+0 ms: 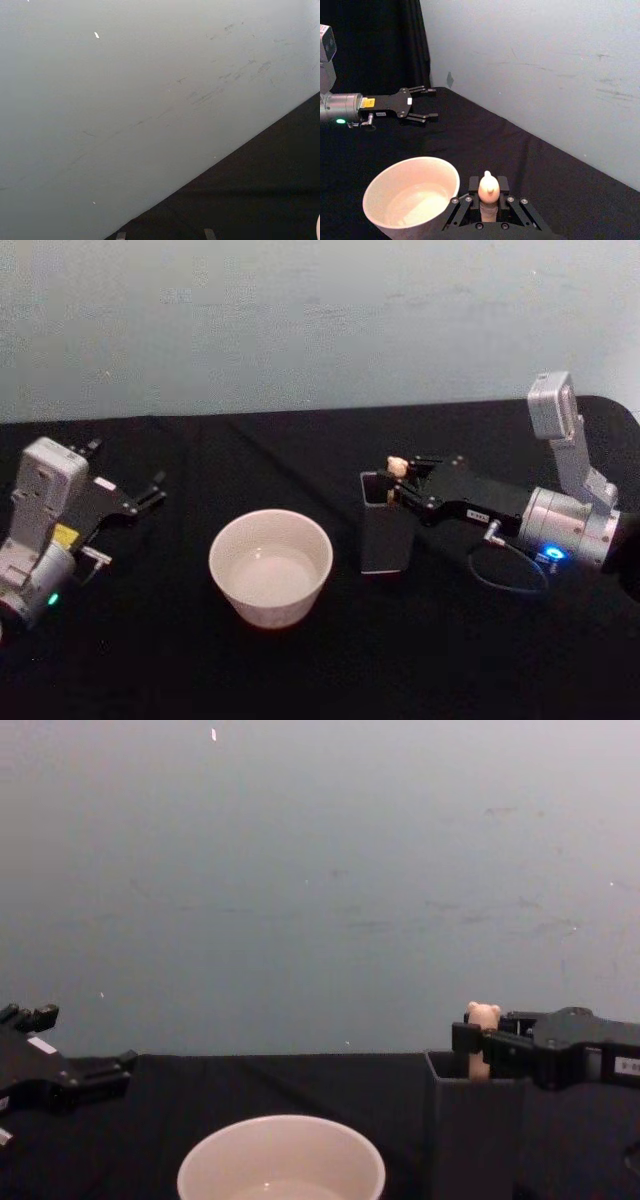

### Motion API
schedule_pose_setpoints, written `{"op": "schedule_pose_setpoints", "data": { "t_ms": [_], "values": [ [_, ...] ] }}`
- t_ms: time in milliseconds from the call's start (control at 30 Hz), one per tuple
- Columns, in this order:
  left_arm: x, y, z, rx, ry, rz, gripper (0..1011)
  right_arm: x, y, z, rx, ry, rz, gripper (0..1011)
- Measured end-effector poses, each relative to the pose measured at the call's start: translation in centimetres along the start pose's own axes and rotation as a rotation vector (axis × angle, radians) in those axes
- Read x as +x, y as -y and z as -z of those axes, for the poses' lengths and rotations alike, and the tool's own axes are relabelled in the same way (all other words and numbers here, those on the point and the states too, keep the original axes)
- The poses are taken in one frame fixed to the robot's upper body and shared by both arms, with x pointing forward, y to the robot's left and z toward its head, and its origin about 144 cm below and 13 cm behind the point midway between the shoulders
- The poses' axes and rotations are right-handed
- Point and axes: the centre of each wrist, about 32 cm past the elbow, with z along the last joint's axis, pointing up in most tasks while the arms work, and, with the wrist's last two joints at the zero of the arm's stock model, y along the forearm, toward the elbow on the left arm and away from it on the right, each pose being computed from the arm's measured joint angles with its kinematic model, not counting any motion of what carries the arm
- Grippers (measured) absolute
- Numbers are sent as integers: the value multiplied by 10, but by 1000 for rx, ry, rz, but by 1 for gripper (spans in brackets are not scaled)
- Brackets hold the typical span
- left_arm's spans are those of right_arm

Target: Pick up the stirring spoon with one hand, stir inside the cup, then place it back in its original position.

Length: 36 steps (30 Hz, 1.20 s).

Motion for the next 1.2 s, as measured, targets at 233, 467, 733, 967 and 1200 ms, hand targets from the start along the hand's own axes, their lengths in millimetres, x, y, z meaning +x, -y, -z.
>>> {"op": "schedule_pose_setpoints", "data": {
  "t_ms": [233, 467, 733, 967, 1200],
  "values": [
    [0, 0, 0, 0, 0, 0, 1002, 0, 0, 0, 2, 0, -1, 388],
    [0, 0, 0, 0, 0, 0, 1001, 0, 0, -1, 4, 1, -2, 640],
    [0, 0, 0, 0, 0, 0, 1001, 0, 0, -1, 5, 1, -2, 885],
    [0, 0, 0, 0, 0, 0, 1001, 0, 0, -1, 5, 2, -2, 1002],
    [0, 0, 0, 0, 0, 0, 1001, 4, -1, -7, 36, 26, 7, 1000]
  ]
}}
